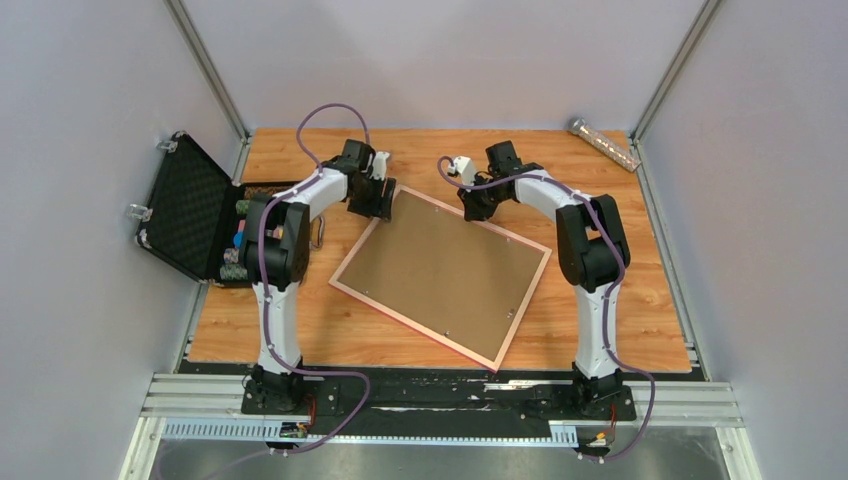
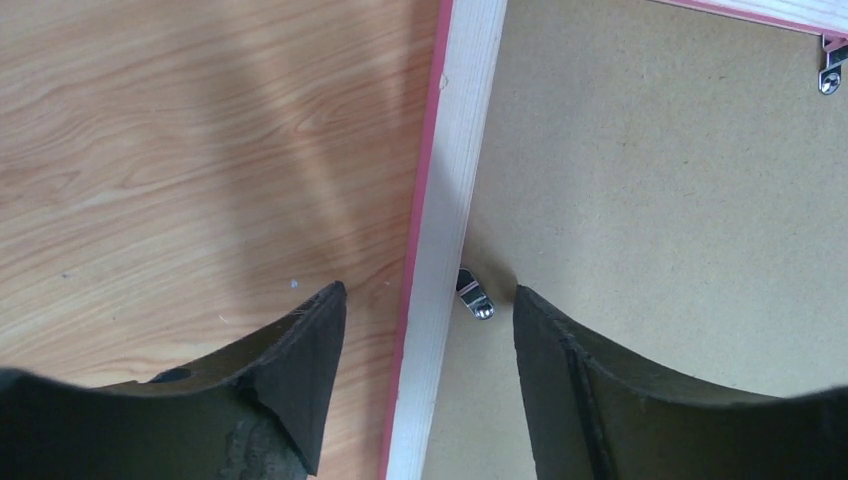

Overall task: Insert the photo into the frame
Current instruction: Install the photo frame at the center of the board.

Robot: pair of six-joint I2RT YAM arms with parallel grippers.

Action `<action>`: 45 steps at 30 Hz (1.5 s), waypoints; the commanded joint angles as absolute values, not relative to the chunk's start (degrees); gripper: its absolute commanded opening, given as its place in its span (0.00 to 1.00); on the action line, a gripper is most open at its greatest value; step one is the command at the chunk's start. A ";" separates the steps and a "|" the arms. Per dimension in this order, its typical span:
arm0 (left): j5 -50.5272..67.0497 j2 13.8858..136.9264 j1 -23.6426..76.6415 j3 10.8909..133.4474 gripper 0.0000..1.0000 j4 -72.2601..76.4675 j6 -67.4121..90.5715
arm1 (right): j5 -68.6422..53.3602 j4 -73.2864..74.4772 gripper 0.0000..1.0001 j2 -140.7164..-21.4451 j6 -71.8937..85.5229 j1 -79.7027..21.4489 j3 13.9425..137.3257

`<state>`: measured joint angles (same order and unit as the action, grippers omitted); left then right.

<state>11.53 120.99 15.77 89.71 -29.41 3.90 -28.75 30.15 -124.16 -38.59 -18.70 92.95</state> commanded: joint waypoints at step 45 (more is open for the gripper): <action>8.31 122.27 15.74 91.63 0.40 -33.03 3.42 | -25.06 28.84 0.00 -126.96 -36.79 -17.67 93.55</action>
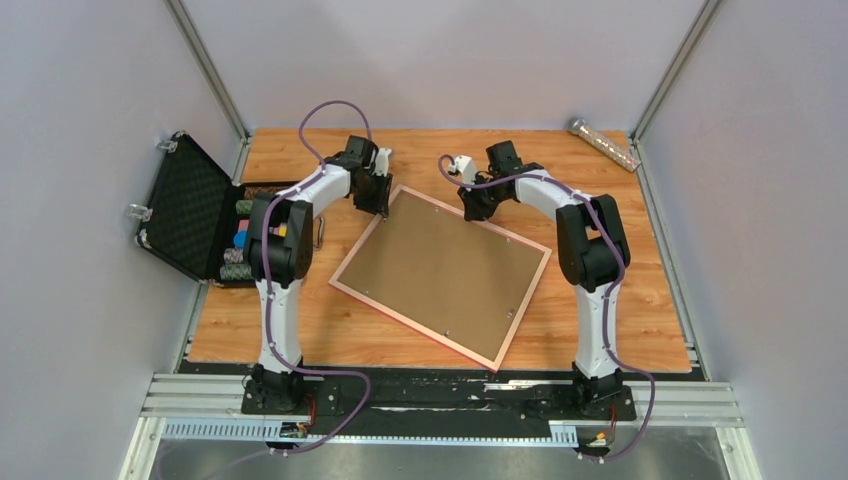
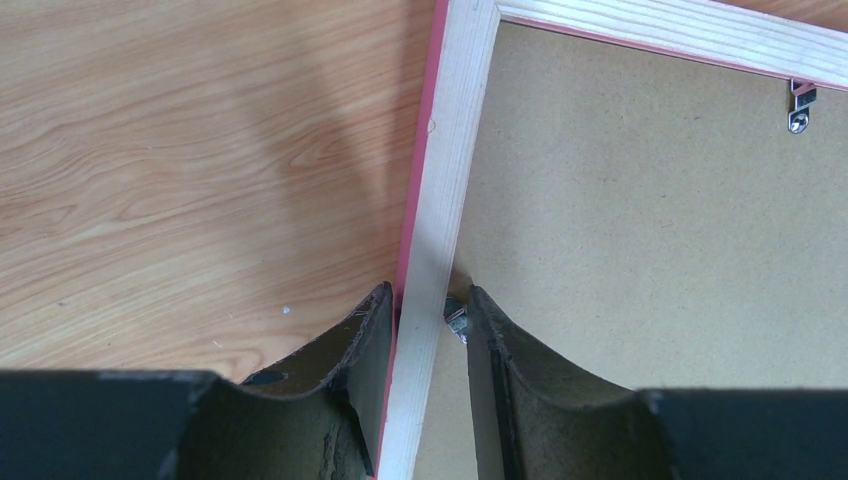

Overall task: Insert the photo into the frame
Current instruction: Install the photo frame at the center of the board.

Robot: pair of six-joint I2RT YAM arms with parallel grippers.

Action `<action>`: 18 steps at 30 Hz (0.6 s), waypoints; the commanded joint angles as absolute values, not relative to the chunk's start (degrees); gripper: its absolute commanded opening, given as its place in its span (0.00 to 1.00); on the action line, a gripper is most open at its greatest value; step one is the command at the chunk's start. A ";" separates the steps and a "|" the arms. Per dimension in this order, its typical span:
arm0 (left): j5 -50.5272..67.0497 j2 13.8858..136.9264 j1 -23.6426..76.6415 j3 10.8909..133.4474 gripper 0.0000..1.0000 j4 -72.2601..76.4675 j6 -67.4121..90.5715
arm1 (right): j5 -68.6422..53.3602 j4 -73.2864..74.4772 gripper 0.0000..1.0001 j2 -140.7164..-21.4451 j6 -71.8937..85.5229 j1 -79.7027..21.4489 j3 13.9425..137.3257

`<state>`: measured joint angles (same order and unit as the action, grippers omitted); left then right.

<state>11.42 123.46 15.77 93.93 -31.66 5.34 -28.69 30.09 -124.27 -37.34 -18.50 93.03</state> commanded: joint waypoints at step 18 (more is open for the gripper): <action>7.11 120.20 15.62 90.12 0.39 -33.32 2.82 | -23.47 28.92 0.00 -128.01 -36.21 -17.14 94.15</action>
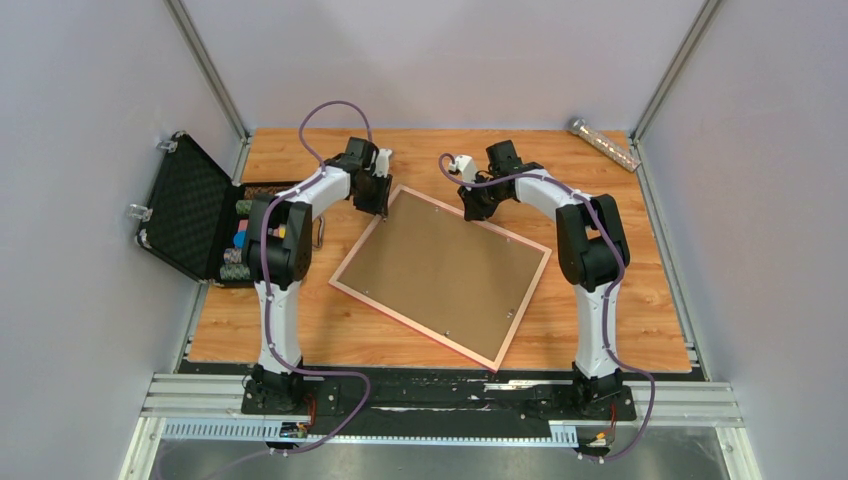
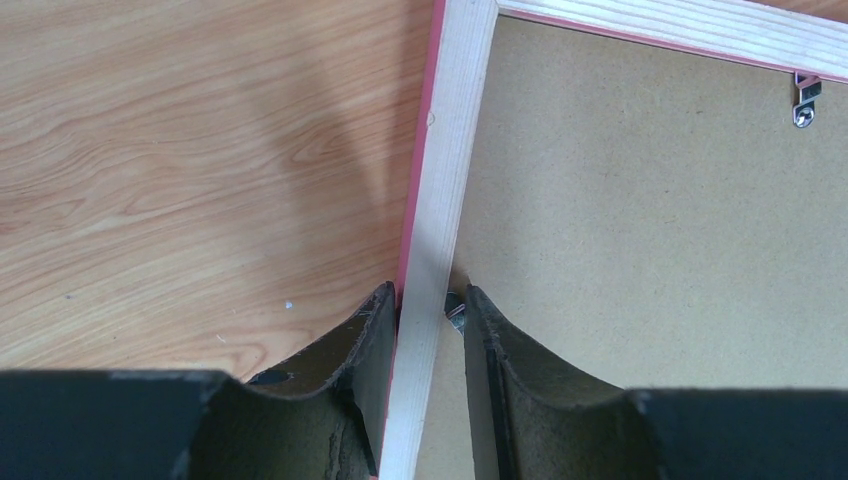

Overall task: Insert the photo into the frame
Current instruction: Install the photo frame at the center of the board.

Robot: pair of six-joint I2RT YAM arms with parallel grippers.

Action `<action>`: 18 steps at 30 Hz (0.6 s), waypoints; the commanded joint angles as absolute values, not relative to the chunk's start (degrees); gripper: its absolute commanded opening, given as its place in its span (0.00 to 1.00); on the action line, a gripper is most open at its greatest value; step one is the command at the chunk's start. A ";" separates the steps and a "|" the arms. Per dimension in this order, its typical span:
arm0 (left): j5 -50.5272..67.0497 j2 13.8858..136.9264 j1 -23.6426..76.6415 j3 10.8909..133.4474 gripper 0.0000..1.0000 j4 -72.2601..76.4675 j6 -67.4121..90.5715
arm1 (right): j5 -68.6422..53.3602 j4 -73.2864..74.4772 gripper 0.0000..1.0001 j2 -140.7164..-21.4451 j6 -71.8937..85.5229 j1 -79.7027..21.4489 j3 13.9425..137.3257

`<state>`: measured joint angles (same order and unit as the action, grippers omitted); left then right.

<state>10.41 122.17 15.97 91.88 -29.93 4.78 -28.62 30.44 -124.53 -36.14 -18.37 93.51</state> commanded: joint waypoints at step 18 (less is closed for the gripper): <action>7.22 119.42 15.55 90.10 0.39 -33.81 4.01 | -22.66 28.97 0.00 -128.67 -35.70 -16.80 94.36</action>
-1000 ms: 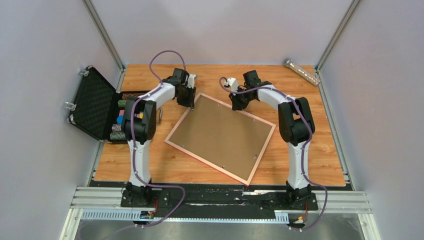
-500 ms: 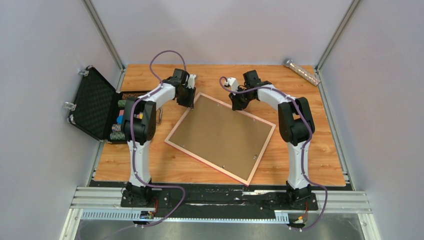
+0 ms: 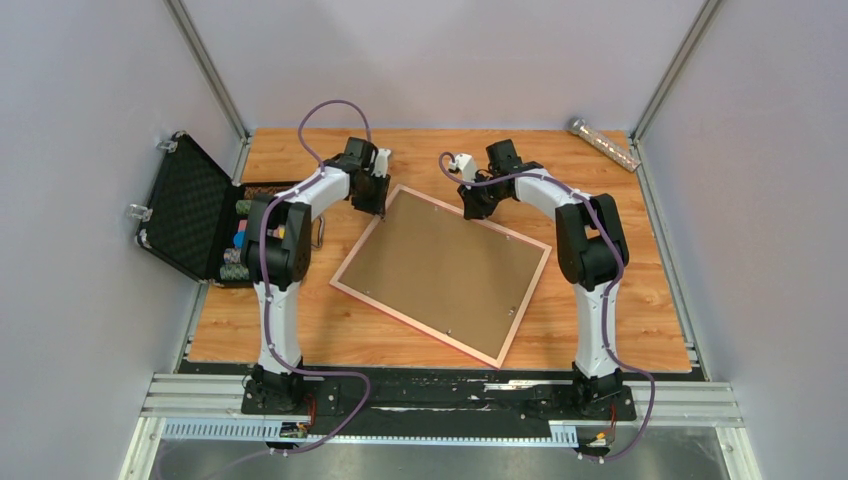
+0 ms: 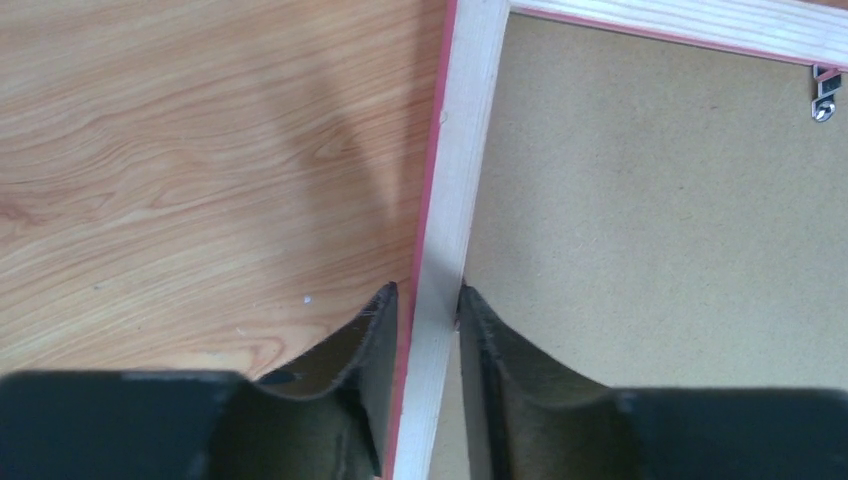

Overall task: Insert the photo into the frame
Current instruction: Install the photo frame at the center of the board.

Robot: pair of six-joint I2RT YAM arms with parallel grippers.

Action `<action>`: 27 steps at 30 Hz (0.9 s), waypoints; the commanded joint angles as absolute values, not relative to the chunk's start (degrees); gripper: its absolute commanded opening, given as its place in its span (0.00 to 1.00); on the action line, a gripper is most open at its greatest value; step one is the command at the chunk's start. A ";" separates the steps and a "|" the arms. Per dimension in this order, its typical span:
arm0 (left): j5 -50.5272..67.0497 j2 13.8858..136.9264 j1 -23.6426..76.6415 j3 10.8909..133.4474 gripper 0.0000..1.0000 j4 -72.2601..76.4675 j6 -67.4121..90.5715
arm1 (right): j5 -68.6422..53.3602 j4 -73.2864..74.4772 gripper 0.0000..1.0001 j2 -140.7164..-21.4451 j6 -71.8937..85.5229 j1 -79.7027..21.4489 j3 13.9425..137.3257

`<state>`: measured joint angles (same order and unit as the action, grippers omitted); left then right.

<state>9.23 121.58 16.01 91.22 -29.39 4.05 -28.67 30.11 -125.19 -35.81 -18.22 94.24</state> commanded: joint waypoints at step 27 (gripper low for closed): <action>19.83 110.40 11.70 84.06 0.80 -34.89 1.18 | -19.21 28.98 0.52 -116.32 -27.72 -16.02 88.37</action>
